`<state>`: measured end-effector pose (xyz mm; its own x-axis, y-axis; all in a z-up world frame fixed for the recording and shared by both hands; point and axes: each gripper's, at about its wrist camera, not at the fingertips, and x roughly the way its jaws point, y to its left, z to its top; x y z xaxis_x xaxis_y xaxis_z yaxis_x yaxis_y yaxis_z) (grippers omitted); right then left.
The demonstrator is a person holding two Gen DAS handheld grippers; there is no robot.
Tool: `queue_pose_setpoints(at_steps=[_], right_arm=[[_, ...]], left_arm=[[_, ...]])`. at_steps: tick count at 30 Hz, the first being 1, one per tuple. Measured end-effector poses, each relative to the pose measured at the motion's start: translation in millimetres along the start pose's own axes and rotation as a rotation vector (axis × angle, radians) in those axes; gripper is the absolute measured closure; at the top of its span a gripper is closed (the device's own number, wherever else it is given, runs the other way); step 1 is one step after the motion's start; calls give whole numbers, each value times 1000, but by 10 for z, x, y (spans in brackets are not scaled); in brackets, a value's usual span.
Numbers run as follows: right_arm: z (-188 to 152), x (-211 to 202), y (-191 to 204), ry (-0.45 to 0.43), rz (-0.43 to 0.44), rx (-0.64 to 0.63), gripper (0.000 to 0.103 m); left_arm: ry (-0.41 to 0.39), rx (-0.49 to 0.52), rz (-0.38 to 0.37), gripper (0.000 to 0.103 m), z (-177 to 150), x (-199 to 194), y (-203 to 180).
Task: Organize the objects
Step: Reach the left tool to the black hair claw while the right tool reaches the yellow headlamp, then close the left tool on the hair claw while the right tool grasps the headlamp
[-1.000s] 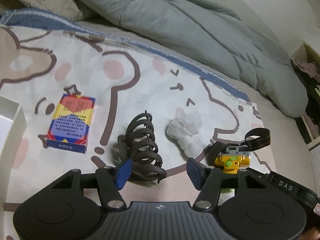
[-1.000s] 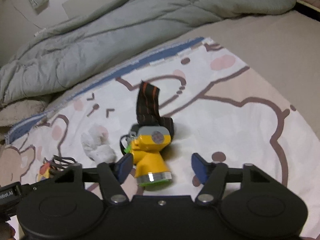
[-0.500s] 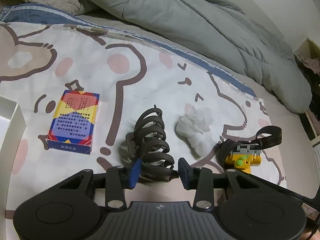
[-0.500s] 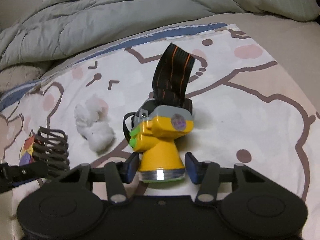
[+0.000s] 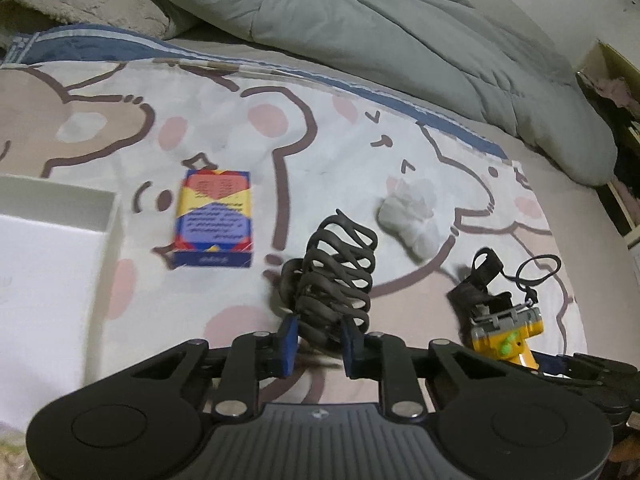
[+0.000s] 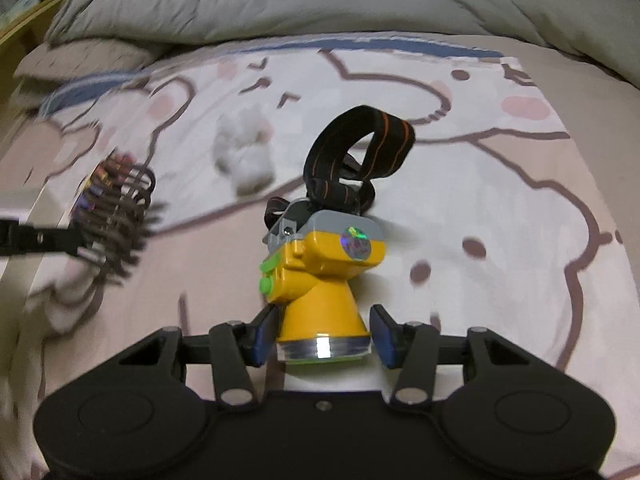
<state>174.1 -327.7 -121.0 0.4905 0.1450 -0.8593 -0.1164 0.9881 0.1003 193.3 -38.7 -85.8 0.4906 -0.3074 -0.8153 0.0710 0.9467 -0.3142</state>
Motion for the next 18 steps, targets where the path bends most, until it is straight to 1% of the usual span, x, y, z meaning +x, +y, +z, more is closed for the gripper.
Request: queue_pose_setpoints(at_steps=[4, 6, 7, 12, 15, 16, 18], right_arm=[[-178, -138, 58, 21, 33, -56, 52], [-266, -197, 91, 34, 53, -83, 52], [-308, -226, 108, 42, 63, -93, 52], [-502, -372, 193, 73, 119, -143, 52], [-612, -475, 234, 104, 160, -175, 52], [-648, -500, 248, 123, 169, -189, 52], [-699, -519, 277, 143, 156, -221, 52]], left_arm=[[-2, 12, 7, 86, -75, -195, 160], [1, 17, 8, 94, -106, -289, 243], [4, 16, 3, 103, -123, -332, 284], [19, 41, -5, 103, -218, -474, 391], [1, 48, -12, 103, -230, -515, 390], [-12, 50, -11, 101, -224, -525, 377], [-37, 52, -9, 90, -195, -530, 329]])
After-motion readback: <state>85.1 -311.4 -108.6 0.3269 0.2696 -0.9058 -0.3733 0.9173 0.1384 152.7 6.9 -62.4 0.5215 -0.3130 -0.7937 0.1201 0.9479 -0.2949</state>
